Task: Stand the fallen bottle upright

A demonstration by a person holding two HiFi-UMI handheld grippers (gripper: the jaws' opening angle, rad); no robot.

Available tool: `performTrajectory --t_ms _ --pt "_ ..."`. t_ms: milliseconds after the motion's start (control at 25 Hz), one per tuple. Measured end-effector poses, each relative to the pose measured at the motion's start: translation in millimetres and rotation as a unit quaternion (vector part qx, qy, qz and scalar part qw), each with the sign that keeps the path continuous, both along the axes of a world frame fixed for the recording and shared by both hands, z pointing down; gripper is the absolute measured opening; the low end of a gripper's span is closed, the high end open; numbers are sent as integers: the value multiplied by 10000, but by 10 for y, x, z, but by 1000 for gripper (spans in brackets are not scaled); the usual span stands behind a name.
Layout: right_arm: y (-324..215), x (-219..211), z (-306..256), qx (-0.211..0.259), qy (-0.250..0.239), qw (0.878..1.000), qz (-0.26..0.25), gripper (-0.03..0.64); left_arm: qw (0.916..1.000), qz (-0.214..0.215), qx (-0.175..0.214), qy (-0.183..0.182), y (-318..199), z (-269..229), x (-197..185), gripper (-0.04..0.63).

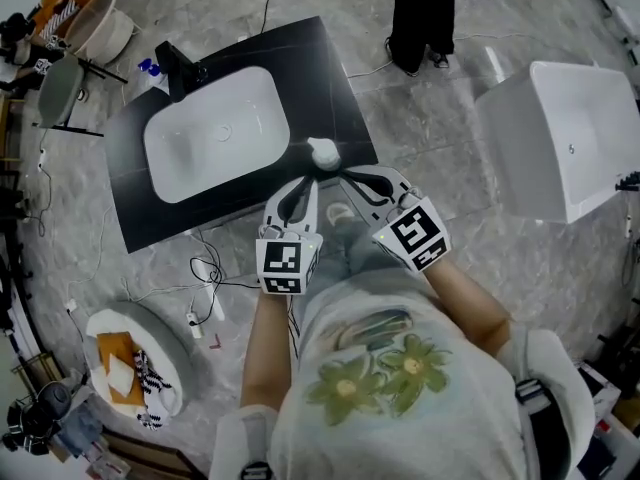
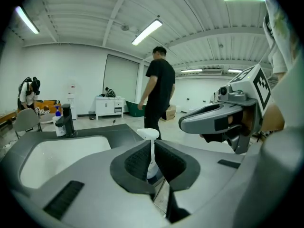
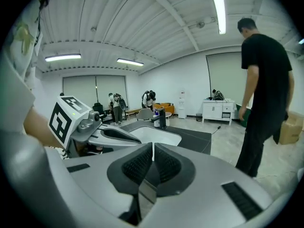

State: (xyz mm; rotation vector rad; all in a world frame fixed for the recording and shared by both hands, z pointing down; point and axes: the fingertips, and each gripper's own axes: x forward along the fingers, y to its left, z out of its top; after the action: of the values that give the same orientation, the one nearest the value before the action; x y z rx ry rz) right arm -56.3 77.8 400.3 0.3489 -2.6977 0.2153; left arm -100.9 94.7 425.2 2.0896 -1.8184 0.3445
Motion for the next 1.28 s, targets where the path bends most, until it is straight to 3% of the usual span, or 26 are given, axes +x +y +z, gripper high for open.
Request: performTrajectory --t_ms 160,680,1280 --pt "155 79 -94 -27 -120 9999 74 46 9998 85 26 -184 150 -97 74 18" --pt "621 321 -426 65 -436 9988 227 43 9989 133 355 -260 601 -506 298 18" --pt "1101 553 -574 230 -509 9979 329 41 9987 225 453 -109 1069 -620 531 18"
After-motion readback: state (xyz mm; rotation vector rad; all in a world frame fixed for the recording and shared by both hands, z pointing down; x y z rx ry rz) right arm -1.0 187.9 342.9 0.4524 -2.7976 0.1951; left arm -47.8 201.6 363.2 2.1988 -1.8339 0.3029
